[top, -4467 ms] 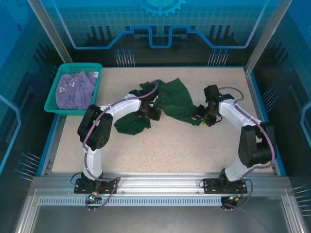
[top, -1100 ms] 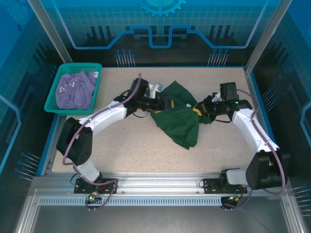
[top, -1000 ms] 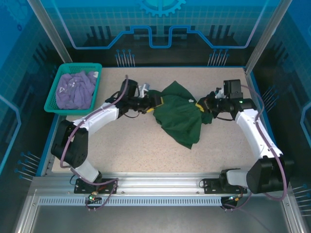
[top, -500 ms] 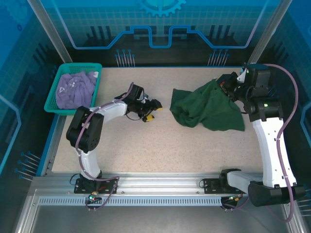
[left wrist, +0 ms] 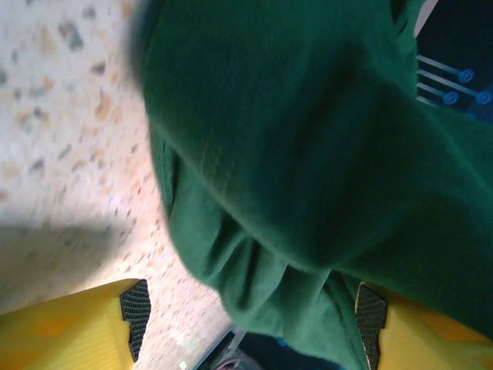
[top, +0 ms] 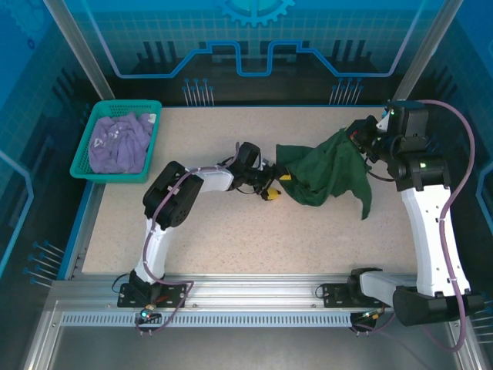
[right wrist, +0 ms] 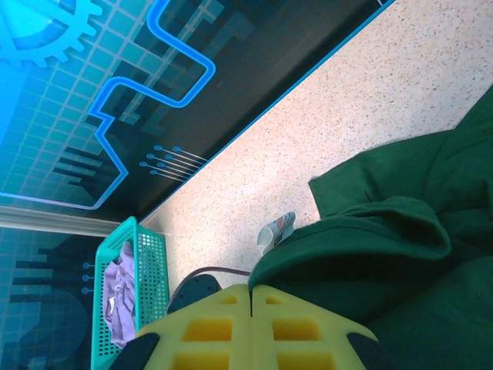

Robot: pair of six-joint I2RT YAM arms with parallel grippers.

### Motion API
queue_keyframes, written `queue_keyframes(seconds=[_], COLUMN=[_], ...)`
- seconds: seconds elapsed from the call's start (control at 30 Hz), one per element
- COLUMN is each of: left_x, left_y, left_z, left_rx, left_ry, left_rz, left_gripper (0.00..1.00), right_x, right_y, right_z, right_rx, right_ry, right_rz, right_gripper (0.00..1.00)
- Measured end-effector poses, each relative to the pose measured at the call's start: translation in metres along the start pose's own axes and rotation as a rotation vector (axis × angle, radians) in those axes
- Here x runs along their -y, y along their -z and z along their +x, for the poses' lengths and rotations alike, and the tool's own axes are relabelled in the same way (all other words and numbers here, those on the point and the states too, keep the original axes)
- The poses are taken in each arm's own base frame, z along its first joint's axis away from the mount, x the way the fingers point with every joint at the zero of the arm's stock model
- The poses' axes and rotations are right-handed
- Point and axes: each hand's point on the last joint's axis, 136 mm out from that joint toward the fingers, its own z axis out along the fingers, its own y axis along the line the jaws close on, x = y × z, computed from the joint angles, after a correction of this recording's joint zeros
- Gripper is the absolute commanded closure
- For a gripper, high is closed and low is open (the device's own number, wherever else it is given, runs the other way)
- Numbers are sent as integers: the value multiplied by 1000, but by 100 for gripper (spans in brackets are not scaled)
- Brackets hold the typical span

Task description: Fold and stack the t-shirts

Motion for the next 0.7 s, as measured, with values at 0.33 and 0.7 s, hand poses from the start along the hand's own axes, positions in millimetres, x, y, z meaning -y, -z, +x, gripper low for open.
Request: queue_keyframes(seconds=[0.33,0.7], left_x=[18,29], left_y=[-4,-8], left_z=[-26,-58], left_rx=[104,211], left_ry=[-89,-352], left_rz=[-64,-211], left_gripper=[39,100], right_x=[3,9], right_y=[-3,-5], right_z=[0,2], right_rx=[-7,-25], right_ry=[2,6], right_rz=[9,29], right_gripper=[100,100])
